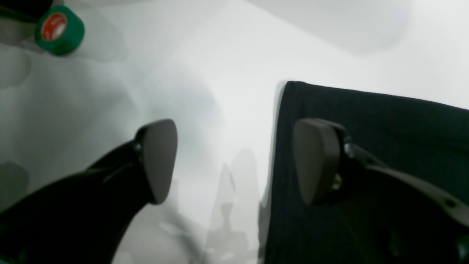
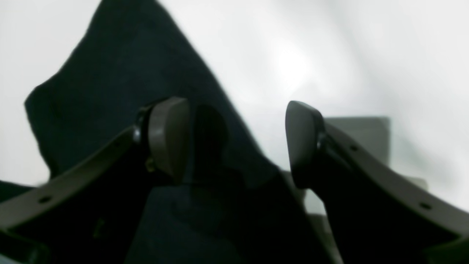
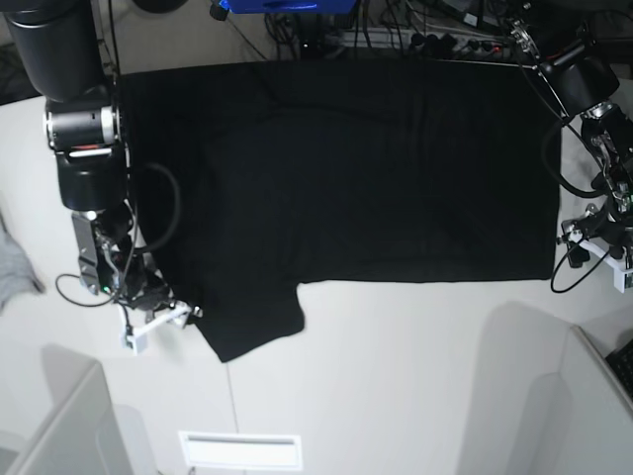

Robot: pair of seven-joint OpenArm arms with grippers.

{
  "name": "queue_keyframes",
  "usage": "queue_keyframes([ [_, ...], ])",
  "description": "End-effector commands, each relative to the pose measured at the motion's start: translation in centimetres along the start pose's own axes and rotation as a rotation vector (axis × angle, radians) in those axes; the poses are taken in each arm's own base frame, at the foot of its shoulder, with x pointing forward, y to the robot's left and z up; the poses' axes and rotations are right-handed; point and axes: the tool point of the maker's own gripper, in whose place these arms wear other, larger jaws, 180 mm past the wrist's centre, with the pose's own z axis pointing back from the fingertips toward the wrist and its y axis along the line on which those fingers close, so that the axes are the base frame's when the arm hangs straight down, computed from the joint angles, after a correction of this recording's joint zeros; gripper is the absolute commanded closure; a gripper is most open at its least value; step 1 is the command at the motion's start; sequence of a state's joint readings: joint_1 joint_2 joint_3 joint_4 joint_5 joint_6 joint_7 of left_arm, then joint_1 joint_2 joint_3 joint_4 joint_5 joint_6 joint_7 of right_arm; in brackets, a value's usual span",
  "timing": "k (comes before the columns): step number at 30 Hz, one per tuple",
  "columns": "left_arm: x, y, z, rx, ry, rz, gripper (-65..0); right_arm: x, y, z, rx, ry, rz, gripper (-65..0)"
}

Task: Fold the T-shirt properly
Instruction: 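Release the shoulders and move both grippers to the shirt's side edges, then grasp the shirt's side edges near the hem with both grippers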

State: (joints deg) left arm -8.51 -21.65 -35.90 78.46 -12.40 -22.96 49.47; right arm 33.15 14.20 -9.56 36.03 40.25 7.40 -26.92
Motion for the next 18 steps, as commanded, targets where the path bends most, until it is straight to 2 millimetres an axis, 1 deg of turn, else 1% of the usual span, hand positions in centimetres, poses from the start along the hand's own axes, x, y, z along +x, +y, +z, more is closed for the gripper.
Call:
queue_keyframes([
  [1, 2.1, 0.7, 0.5, 0.013, -0.058, -0.012, -47.9, 1.3, 0.7, 0.3, 0.018, -0.012, 0.012, -38.4],
  [6, 2.2, 0.7, 0.5, 0.013, -0.058, -0.015, -47.9, 0.9, 1.5, 0.0, 0.028, -0.005, 0.014, -38.1],
  [8, 2.3, 0.6, 0.5, 0.012, -0.059, -0.016, -47.9, 0.7, 1.4, 0.0, 0.027, -0.001, 0.013, -36.9],
  [9, 2.3, 0.6, 0.5, 0.011, -0.059, -0.015, -47.9, 0.3, 1.2, -0.1, 0.024, 0.004, 0.011, -34.4],
  [10, 2.2, 0.7, 0.4, 0.011, -0.055, -0.013, -47.9, 0.1, 1.2, -0.1, 0.024, 0.005, 0.011, -30.2],
  [13, 1.3, 0.6, -0.4, 0.001, -0.023, 0.011, -47.9, 0.1, 1.1, -0.1, 0.022, 0.006, 0.009, -14.4],
  [15, 1.4, 0.5, -1.0, -0.008, -0.016, 0.034, -47.9, 0.1, 1.1, -0.1, 0.022, 0.005, 0.008, -6.3],
  [17, 1.0, 0.4, -1.7, -0.018, 0.004, 0.058, -47.9, 0.2, 0.9, -0.1, 0.018, 0.003, 0.003, 0.0],
  [18, 1.0, 0.3, -2.0, -0.024, 0.01, 0.07, -47.9, 0.2, 0.8, -0.1, 0.016, 0.003, 0.004, 0.0],
])
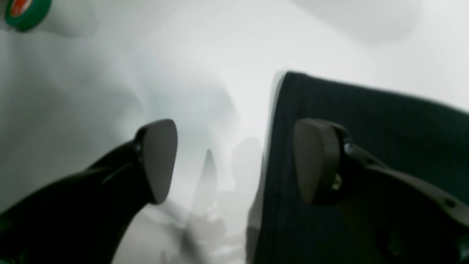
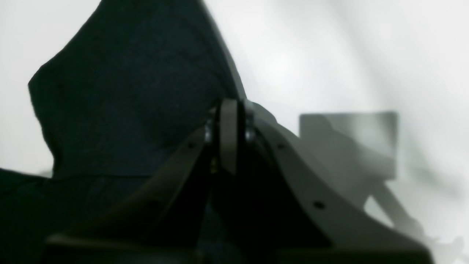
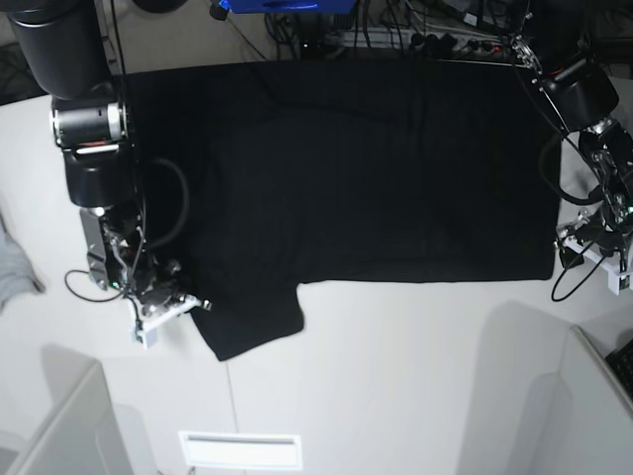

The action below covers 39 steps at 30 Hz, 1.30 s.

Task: Fold the T-shirt properly
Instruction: 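Grasp the shirt's side edges near the hem with both grippers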

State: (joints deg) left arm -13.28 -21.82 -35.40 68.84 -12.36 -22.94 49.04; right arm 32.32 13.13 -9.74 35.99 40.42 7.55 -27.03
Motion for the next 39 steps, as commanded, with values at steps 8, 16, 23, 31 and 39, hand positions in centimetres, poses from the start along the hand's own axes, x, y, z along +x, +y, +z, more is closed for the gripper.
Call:
queue_keyframes([
  [8, 2.8, -2.2, -2.2, -0.059, 0.016, -0.03, -47.9, 1.5, 0.1, 0.4, 0.0, -0.017, 0.011, 0.0],
  [16, 2.2, -3.2, -4.6, -0.103, 0.05, 0.06, -47.9, 1.7, 0.0, 0.5, 0.0, -0.022, 0.009, 0.0],
  [23, 0.7, -3.2, -5.7, -0.089, 0.094, 0.128, -47.9, 1.6, 0.0, 0.5, -0.001, -0.021, 0.008, 0.0],
  [31, -0.1, -3.3, -5.8, -0.09, 0.11, 0.127, -24.4, 1.6, 0.0, 0.5, -0.001, -0.023, 0.008, 0.0],
  [39, -0.8, -3.2, -5.7, -0.092, 0.119, 0.126, 0.0, 1.0, -1.1, 0.7, -0.017, -0.015, 0.006, 0.0],
])
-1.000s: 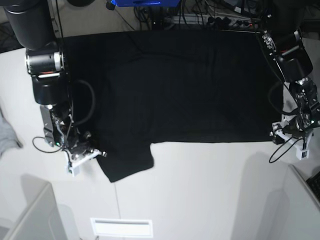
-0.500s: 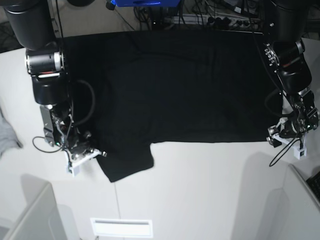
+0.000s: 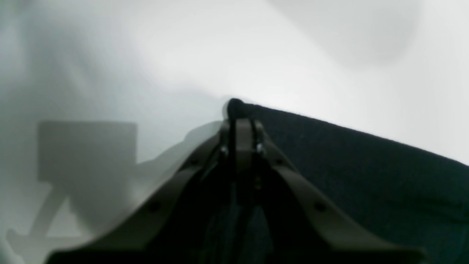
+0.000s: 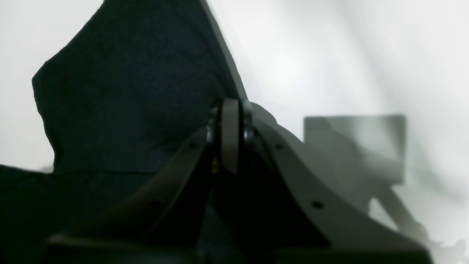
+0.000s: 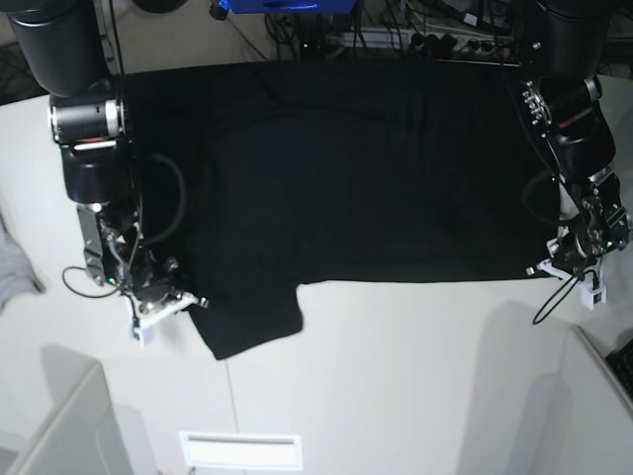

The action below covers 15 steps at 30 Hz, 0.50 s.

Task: Fold the T-shirt properly
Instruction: 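Grasp the shirt's side edges near the hem with both grippers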

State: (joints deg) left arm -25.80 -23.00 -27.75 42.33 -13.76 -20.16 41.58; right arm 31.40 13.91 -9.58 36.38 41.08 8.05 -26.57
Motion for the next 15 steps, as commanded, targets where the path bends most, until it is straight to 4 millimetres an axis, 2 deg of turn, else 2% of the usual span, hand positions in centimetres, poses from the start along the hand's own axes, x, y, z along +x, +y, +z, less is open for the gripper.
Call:
queue_keyframes([
  [1, 0.7, 0.3, 0.4, 0.007, 0.004, -0.013, 0.0, 1.2, -0.4, 0.4, -0.017, -0.009, 0.012, 0.0],
  [3, 0.3, 0.5, 0.5, 0.012, 0.006, -0.021, 0.0, 1.4, -0.4, 0.5, -0.016, -0.014, 0.015, 0.0],
  [5, 1.2, 0.2, 0.9, 0.011, -0.024, -0.039, 0.0, 1.9, -1.0, 1.2, -0.02, -0.035, 0.027, 0.0],
  [6, 0.9, -0.1, 1.0, 0.009, -0.027, -0.045, 0.0, 2.3, -0.7, 1.4, -0.013, -0.051, 0.037, 0.0],
  [9, 2.4, -0.5, 2.2, 0.017, -0.088, -0.088, 0.0, 3.1, 0.6, 2.2, 0.019, -0.093, 0.075, 0.0],
  [11, 3.0, -1.2, 2.8, 0.011, -0.124, -0.104, 0.0, 2.9, 1.1, 2.5, 0.031, -0.093, 0.088, 0.0],
  [15, 3.6, -1.7, 3.5, 0.01, -0.155, -0.122, 0.0, 3.2, 0.6, 3.2, 0.036, -0.102, 0.046, 0.0],
])
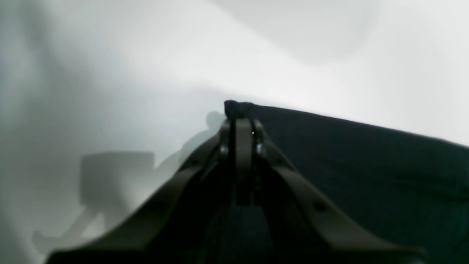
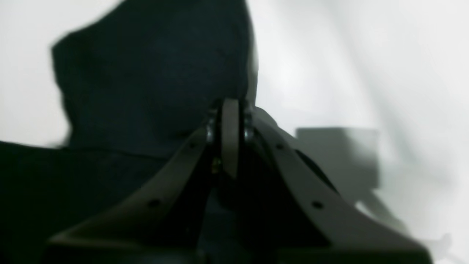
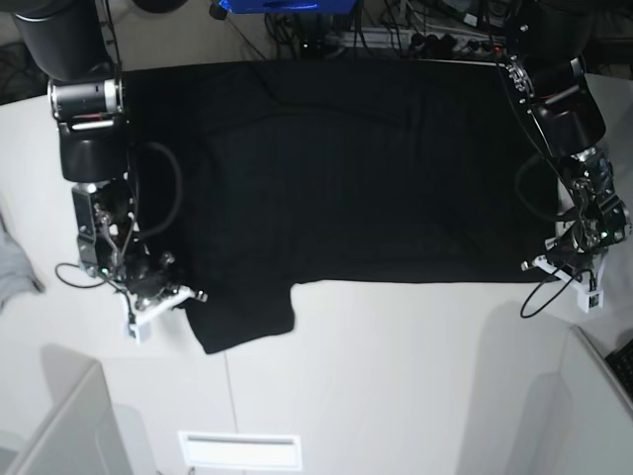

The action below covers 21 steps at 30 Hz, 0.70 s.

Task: Fold the T-shirt properly
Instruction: 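Grasp the shirt's side edges near the hem with both grippers, then fold the hem half up over the collar half with both grippers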

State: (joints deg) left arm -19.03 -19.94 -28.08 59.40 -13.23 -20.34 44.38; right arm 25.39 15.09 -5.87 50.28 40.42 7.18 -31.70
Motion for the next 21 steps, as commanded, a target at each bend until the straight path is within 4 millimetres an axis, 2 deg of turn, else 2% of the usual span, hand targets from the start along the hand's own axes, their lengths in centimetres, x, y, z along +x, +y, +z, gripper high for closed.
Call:
queue_keyframes([
  [1, 2.0, 0.5, 0.7, 0.009, -0.055, -0.01, 0.0, 2.8, -0.5, 1.1, 0.0, -0.072, -0.001, 0.0],
  [6, 2.8, 0.5, 1.4, 0.015, -0.087, -0.032, 0.0, 3.6, -0.2, 2.6, 0.016, -0.092, 0.001, 0.0],
  [10, 3.0, 0.6, 2.1, 0.025, -0.105, -0.056, 0.0, 4.0, -0.7, 3.5, 0.017, -0.1, -0.026, 0.0],
  [21, 1.9, 0.0, 4.2, 0.038, -0.139, -0.13, 0.0, 2.6, -1.4, 5.2, 0.016, -0.08, -0.044, 0.0],
])
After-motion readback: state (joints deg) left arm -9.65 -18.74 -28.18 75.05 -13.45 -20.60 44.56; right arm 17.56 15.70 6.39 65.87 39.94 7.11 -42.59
